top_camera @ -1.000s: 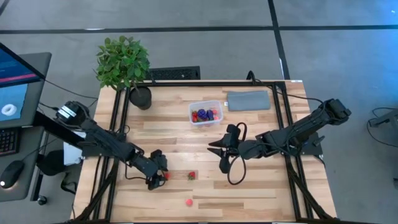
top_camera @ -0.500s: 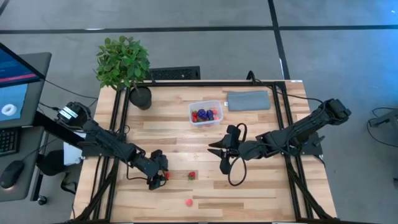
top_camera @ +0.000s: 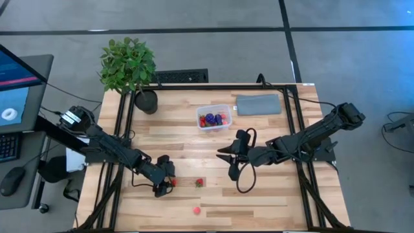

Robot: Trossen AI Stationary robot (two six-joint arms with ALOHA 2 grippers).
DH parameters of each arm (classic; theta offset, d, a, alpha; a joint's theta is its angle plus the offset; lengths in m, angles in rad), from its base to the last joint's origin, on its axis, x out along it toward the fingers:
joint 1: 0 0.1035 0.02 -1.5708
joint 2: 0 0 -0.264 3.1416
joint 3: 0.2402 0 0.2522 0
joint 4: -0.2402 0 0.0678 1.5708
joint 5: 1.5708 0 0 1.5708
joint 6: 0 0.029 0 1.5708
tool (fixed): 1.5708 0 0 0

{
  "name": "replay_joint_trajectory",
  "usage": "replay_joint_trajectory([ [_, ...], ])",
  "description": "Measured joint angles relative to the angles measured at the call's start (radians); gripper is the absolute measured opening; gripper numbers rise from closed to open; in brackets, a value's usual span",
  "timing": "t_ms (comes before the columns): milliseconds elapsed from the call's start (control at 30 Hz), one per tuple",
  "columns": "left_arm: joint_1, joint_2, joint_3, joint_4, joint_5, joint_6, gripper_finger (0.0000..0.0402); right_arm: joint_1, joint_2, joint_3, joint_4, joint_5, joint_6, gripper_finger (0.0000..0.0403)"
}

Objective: Pick and placing Produce into tupperware
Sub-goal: Put the cherry into the container

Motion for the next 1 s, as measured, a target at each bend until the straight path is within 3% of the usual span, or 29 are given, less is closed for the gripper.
replay_joint_trajectory([
  [533,0.000,0.002,0.001,0.000,0.020,0.096,0.0195,-0.015,0.000,0.000,0.000,0.000,0.000,0.0113],
  [733,0.000,0.086,0.001,0.084,0.065,0.085,0.0195,-0.026,0.000,0.000,0.000,-0.003,0.000,0.0113],
  [1000,-0.001,0.114,0.003,0.139,0.041,0.062,0.0195,-0.025,0.000,0.000,-0.002,-0.004,0.000,0.0113],
])
